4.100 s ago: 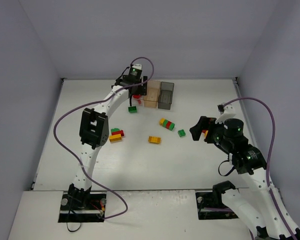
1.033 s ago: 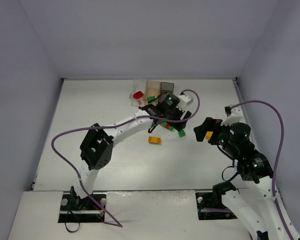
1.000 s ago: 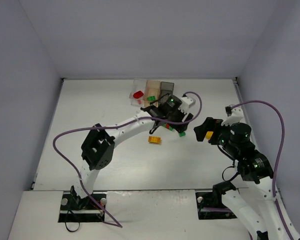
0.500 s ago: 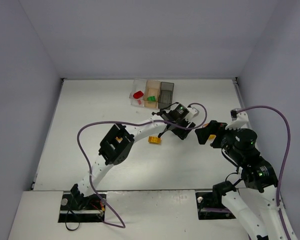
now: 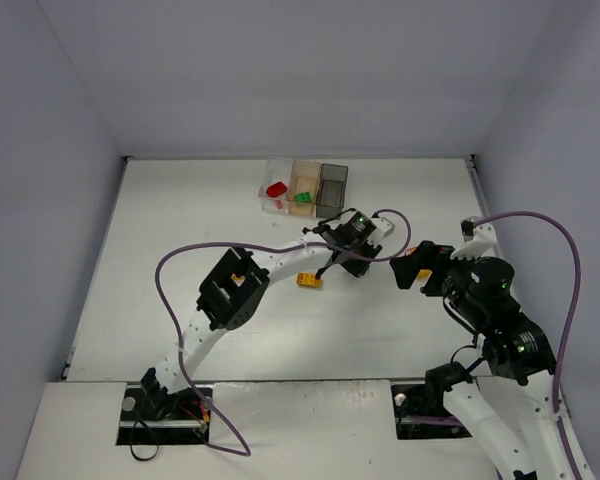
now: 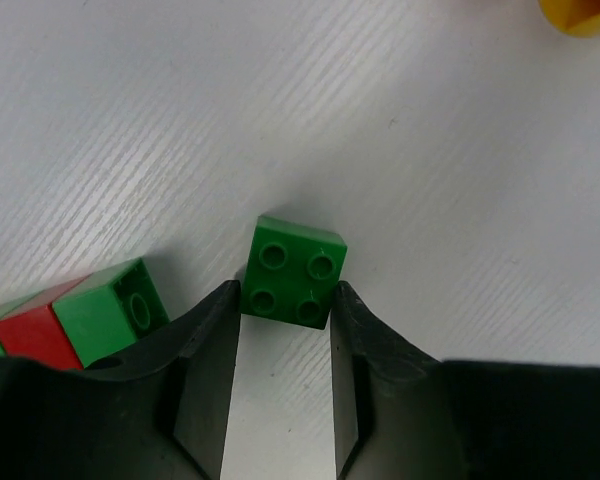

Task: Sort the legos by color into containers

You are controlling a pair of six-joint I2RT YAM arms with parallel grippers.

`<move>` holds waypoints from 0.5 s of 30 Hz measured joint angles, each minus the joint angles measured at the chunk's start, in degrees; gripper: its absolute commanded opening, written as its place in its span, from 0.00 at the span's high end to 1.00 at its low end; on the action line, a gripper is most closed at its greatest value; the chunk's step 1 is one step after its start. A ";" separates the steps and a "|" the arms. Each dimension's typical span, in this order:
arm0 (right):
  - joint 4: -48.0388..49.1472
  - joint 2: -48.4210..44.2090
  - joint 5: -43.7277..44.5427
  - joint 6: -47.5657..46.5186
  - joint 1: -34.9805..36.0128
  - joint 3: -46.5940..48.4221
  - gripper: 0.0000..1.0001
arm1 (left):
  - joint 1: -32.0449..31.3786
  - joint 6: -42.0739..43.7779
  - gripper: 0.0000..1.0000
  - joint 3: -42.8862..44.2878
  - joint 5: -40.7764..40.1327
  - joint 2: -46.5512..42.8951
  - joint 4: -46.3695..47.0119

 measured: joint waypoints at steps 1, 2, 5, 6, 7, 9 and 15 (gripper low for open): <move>0.00 0.00 0.00 -0.02 0.00 0.00 0.05 | 0.15 -0.22 0.83 -1.07 -0.22 -0.70 0.24; 0.00 0.00 0.00 -0.04 0.00 0.00 0.05 | 0.22 -0.55 0.84 -2.32 -0.42 -1.73 0.42; 0.00 0.00 0.02 -0.24 0.00 -0.02 0.05 | 0.90 -2.25 0.85 -4.17 -1.31 -4.98 -0.35; 0.02 0.00 0.02 -0.28 0.00 -0.02 0.05 | 1.38 -3.02 0.85 -4.17 -1.46 -6.27 -0.37; 0.00 0.00 0.02 -0.31 0.00 -0.02 0.05 | 2.05 -3.65 0.85 -4.17 -1.73 -7.74 -0.44; 0.00 0.00 0.04 -0.35 0.00 -0.02 0.05 | 4.00 -5.01 0.85 -4.15 -2.58 -11.21 -0.46; 0.00 0.39 0.07 -0.79 0.00 -0.02 0.04 | 12.98 -7.69 0.84 0.63 -5.79 -16.11 -0.52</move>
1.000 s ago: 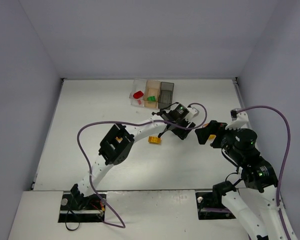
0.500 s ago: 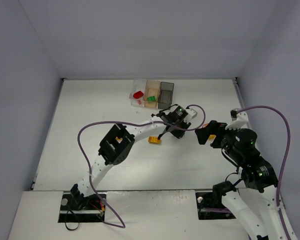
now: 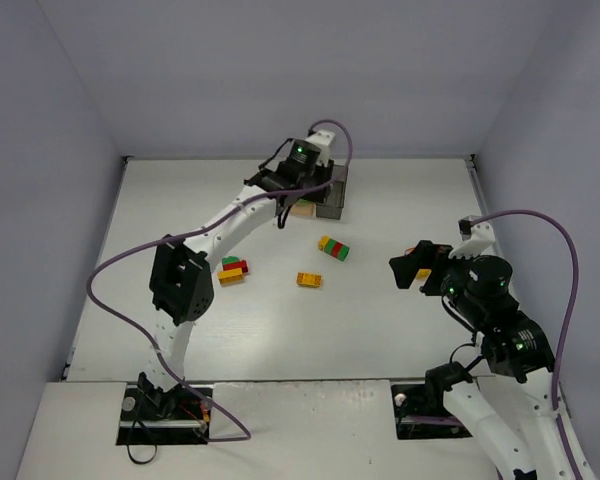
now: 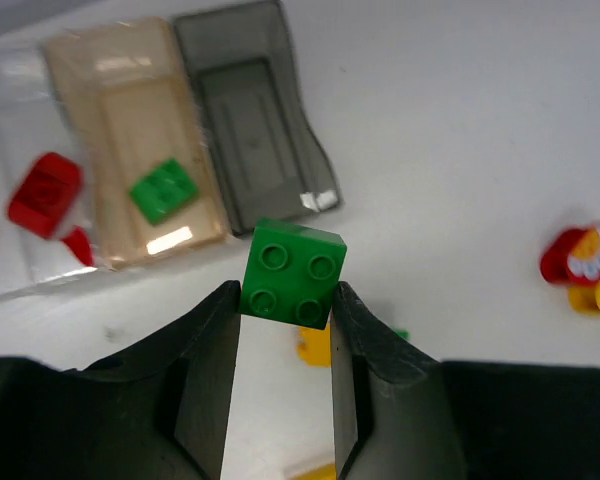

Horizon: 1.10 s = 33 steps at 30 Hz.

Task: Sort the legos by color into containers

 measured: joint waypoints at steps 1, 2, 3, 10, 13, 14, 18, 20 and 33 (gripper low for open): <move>0.02 0.24 0.00 -0.15 0.00 0.00 0.04 | 1.42 -0.35 0.84 1.49 -0.28 0.55 -0.07; 0.02 0.55 -0.02 -0.26 0.00 0.00 0.04 | 2.93 -0.61 0.84 3.06 -0.63 1.40 -0.22; 0.00 0.92 -0.02 -0.37 0.00 0.00 0.04 | 4.42 -0.90 0.84 4.85 -1.01 2.58 -0.42; 0.02 2.80 -0.02 -0.90 0.00 0.00 0.04 | 9.51 -1.09 0.81 17.64 -1.57 15.96 -3.50; 0.02 2.80 -0.02 -0.90 0.00 0.00 0.04 | 9.64 -1.03 0.77 19.80 -0.79 20.52 -4.55; 0.00 2.80 -0.02 -0.87 0.00 0.00 0.04 | 9.60 -0.96 0.70 19.80 -0.46 21.49 -4.87; 0.00 2.80 -0.04 -0.76 0.00 0.00 0.04 | 9.62 -0.90 0.54 19.80 -0.35 23.37 -5.84; 0.02 2.78 -0.07 -0.66 0.00 0.00 0.04 | 9.66 -0.74 0.41 19.82 -0.35 23.41 -6.08; 0.02 2.27 -0.55 -0.09 0.00 -0.02 0.04 | 8.96 -4.52 0.19 2.16 -1.88 5.14 -6.36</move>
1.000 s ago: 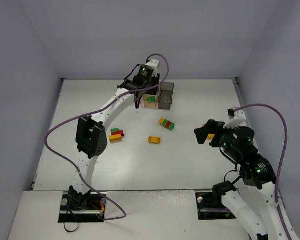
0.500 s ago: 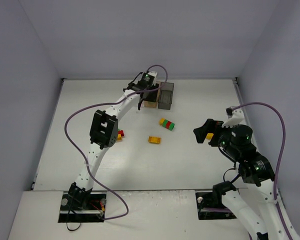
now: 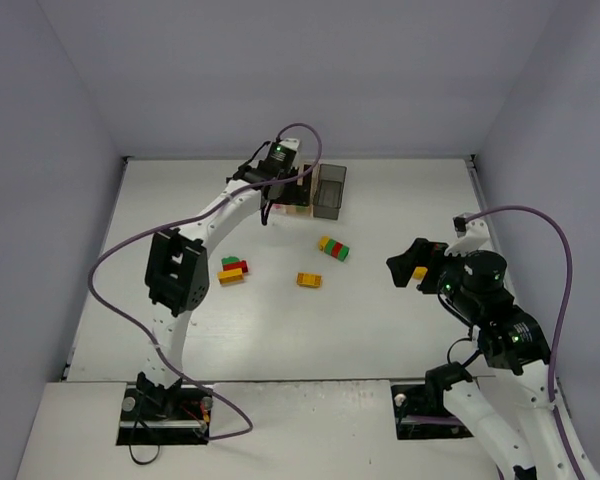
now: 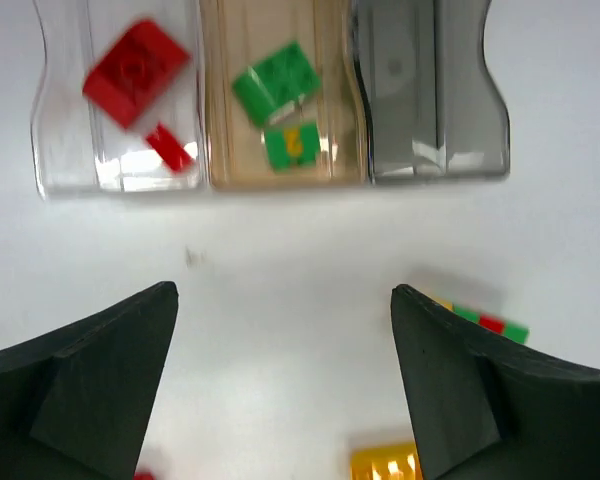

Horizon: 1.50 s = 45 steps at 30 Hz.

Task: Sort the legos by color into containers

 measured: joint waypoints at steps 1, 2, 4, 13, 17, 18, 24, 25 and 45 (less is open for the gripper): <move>0.00 0.02 0.02 0.00 0.00 0.00 0.04 | -0.39 -0.63 0.19 -2.67 -0.48 -2.14 0.11; -0.02 0.07 0.02 0.00 0.00 0.00 0.04 | -1.05 -1.53 0.18 -5.95 -1.09 -4.83 0.09; 0.00 0.22 0.04 -0.02 0.00 0.00 0.04 | -3.89 -3.45 0.18 -12.63 -2.25 -9.99 0.26; -0.02 1.53 0.04 -0.20 0.00 -0.57 0.03 | -18.32 -11.19 0.14 -24.72 -5.07 -14.10 -0.09; 0.00 1.60 0.04 -0.50 0.00 -0.63 0.03 | -19.65 -13.84 0.14 -24.72 -6.23 -10.78 -0.90; 0.00 1.60 0.04 -0.59 0.00 -0.63 0.03 | -19.47 -14.34 0.14 -24.72 -6.58 -9.84 -1.14; 0.00 1.33 0.00 -0.92 0.00 -0.68 0.03 | -19.08 -16.46 0.14 -24.74 -9.29 -5.33 -2.64; 0.00 1.25 0.00 -0.96 0.00 -0.74 0.03 | -19.08 -16.68 0.14 -24.74 -9.68 -4.98 -2.71; 0.00 1.44 -0.09 -2.45 0.00 -0.85 0.03 | -16.96 -7.98 0.91 -7.85 -13.40 -4.33 -1.62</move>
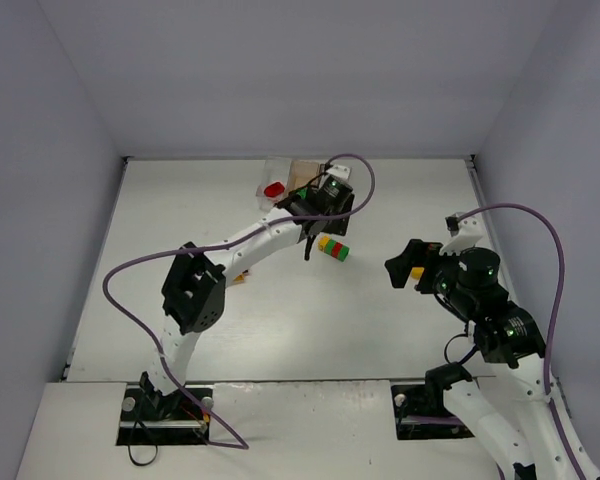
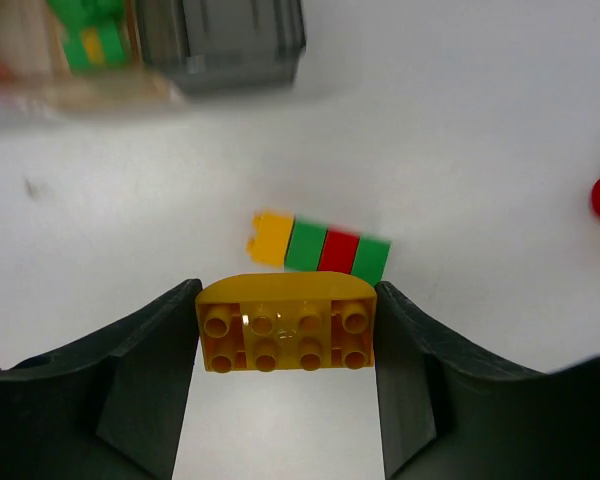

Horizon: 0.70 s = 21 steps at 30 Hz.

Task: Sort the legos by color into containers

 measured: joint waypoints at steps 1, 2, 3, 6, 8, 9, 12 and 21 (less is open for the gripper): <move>0.00 0.07 0.00 -0.07 0.00 0.00 0.03 | 0.52 1.86 0.91 1.90 -0.15 0.24 1.66; -0.02 0.13 0.00 -0.13 0.00 0.00 0.03 | 1.11 4.00 0.91 4.24 -0.39 0.83 3.19; 0.00 0.20 0.00 -0.20 0.00 0.00 0.03 | 1.70 5.88 0.91 6.49 -0.68 1.66 4.59; -0.02 0.42 0.00 -0.24 0.00 0.00 0.03 | 3.72 10.73 0.91 13.16 -0.74 5.70 7.74; 0.00 0.59 0.00 -0.24 0.00 0.00 0.03 | 5.18 12.94 0.89 16.76 -0.11 9.01 9.38; 0.00 0.66 -0.02 -0.24 0.00 0.00 0.03 | 5.86 13.81 0.86 18.27 0.22 10.67 9.97; 0.00 0.76 -0.33 -0.24 0.00 0.00 0.02 | 7.56 15.96 0.83 21.16 1.27 15.12 11.28; 0.00 1.86 -1.36 -0.42 0.00 -0.02 0.02 | 9.09 18.97 0.73 25.51 3.56 22.69 13.22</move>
